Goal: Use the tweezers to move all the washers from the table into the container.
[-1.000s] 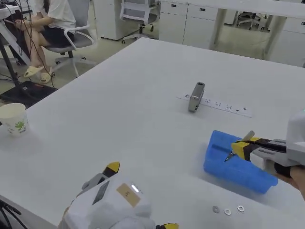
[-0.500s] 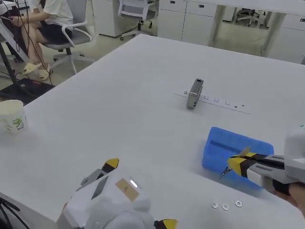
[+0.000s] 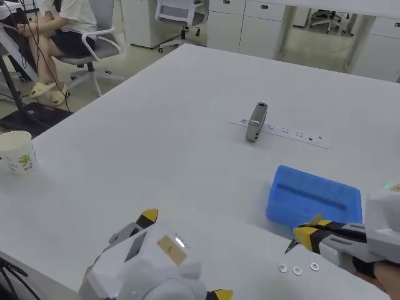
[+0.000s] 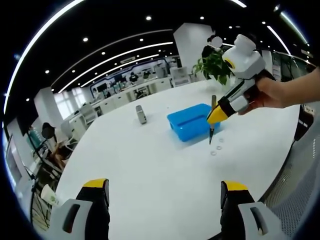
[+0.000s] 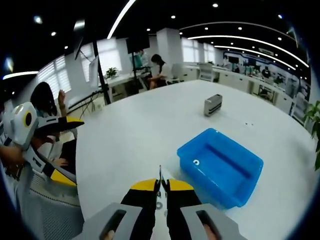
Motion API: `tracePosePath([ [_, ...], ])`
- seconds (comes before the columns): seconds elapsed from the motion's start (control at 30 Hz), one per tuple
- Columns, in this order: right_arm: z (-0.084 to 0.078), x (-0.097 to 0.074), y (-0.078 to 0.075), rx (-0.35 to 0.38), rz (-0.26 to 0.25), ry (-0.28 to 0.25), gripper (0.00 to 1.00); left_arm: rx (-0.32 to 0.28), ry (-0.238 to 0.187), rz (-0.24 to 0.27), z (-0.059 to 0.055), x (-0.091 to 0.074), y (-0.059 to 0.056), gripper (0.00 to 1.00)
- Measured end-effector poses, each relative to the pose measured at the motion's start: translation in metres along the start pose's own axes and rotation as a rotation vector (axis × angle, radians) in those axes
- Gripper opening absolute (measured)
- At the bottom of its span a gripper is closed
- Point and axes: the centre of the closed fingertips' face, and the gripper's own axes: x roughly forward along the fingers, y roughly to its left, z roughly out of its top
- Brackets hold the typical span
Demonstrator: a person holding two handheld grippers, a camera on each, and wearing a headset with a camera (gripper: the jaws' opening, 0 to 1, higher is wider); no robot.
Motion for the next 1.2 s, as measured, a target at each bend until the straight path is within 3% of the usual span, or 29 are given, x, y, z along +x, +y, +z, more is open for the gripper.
tracePosePath([
  [0.37, -0.022, 0.009, -0.003, -0.005, 0.007, 0.052, 0.03, 0.0, 0.007, -0.001, -0.001, 0.0, 0.0, 0.94],
  [0.7, -0.025, 0.01, -0.005, -0.062, -0.014, 0.066, 0.03, 0.006, 0.008, 0.002, -0.002, 0.0, 0.0, 0.94],
  [1.0, -0.025, 0.01, -0.005, -0.071, -0.018, 0.066, 0.02, 0.006, 0.009, 0.004, -0.002, 0.0, 0.0, 0.94],
  [1.2, -0.025, 0.01, 0.0, -0.116, -0.018, 0.097, 0.01, 0.003, 0.006, 0.006, -0.001, 0.0, 0.001, 0.94],
])
